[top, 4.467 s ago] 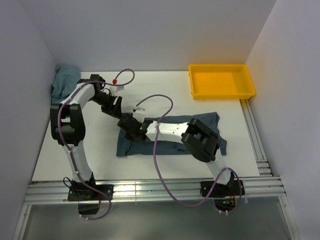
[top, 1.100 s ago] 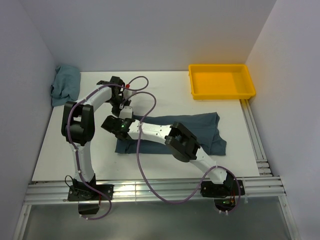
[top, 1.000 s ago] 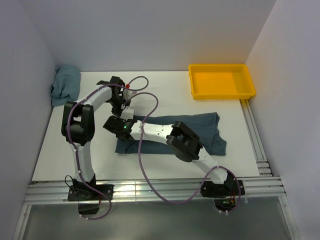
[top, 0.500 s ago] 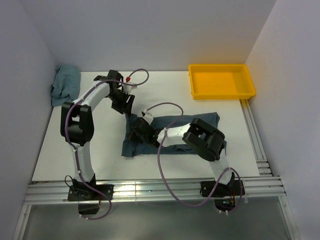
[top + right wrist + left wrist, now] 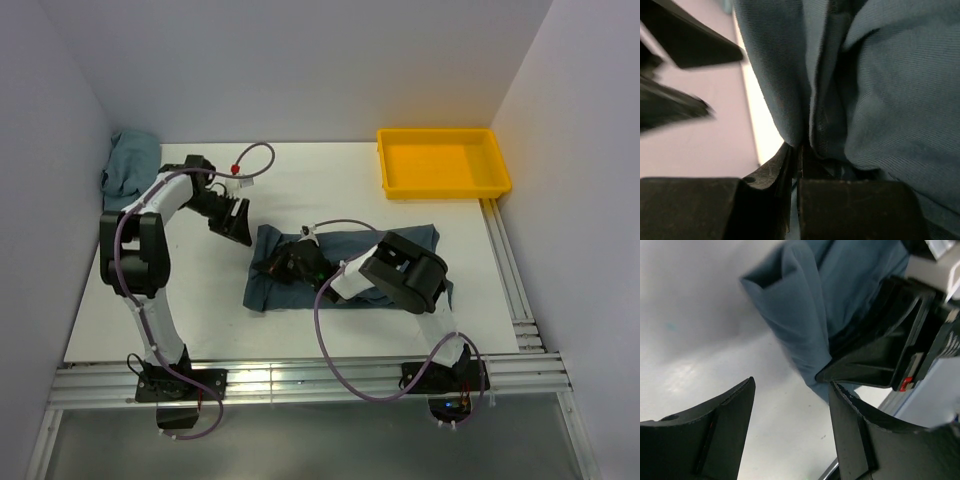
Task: Roll the t-shirts
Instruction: Roll the tshirt
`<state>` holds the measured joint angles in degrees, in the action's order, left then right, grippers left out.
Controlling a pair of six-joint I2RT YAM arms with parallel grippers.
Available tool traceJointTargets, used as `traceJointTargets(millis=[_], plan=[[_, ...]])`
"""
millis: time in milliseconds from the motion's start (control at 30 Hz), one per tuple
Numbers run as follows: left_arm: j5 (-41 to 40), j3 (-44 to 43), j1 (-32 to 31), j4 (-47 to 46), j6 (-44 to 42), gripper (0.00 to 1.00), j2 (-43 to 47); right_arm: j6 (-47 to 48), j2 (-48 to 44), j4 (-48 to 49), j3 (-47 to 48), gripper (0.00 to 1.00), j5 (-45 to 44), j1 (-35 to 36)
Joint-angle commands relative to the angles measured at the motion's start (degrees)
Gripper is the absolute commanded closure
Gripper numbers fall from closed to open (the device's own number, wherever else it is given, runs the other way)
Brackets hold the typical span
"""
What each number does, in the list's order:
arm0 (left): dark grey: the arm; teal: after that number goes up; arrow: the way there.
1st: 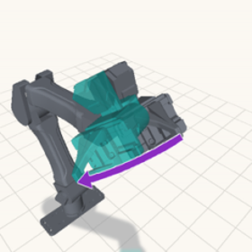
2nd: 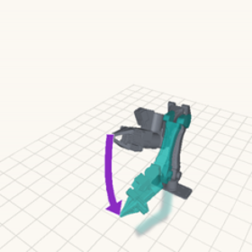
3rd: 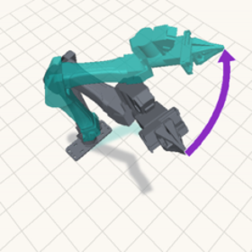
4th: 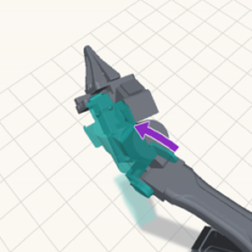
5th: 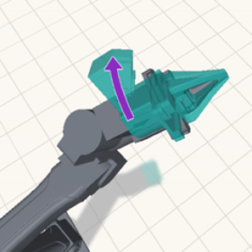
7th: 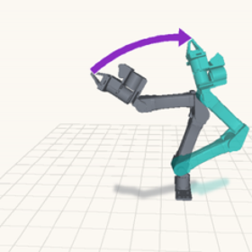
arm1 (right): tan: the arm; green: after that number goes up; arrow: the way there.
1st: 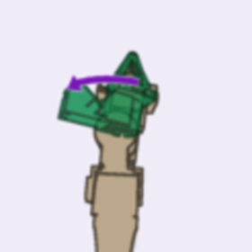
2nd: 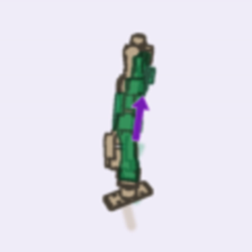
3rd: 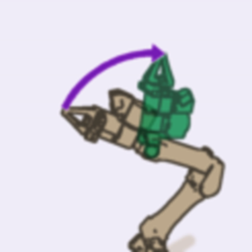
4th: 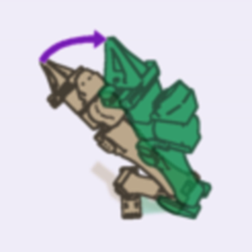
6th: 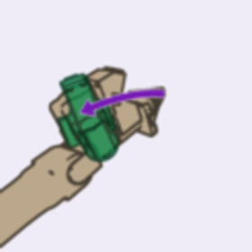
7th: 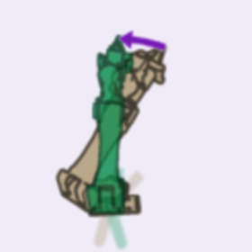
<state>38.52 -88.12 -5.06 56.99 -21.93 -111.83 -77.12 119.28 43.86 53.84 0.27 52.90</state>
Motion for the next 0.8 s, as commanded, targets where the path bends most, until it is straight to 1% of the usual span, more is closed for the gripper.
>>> traceJointTargets(millis=[0, 200, 400, 567, 700, 733, 767], plan=[[6.1, 3.4, -0.6, -2.1, -3.6, 0.34, -0.4, -3.6, 1.2, 7.8, -1.1, 1.00, 1.5, -0.9], [10.6, 5.1, -0.7, -8.0, -1.2, 0.34, -4.1, -3.6, 0.9, 7.2, -1.8, 1.00, 1.5, -1.0], [8.5, 6.5, -2.0, -14.9, 3.5, 0.35, -5.6, -3.6, 0.3, 5.9, -2.7, 1.00, 1.4, -1.2], [8.4, 6.2, -2.6, -16.2, 6.0, 0.38, -7.3, -3.6, 0.7, 5.4, -2.7, 1.00, 1.6, -1.3], [6.3, 7.2, -3.1, -18.1, 7.6, 0.42, -6.5, -2.8, 0.6, 3.0, -2.2, 1.00, 1.3, -1.4], [5.0, 7.2, -3.3, -18.2, 8.4, 0.49, -6.3, -2.4, 0.3, 2.2, -2.1, 1.00, 0.6, -1.4], [4.5, 7.2, -3.4, -18.3, 8.7, 0.53, -6.2, -1.5, 0.0, 0.5, -2.0, 1.00, 0.3, -1.4]])
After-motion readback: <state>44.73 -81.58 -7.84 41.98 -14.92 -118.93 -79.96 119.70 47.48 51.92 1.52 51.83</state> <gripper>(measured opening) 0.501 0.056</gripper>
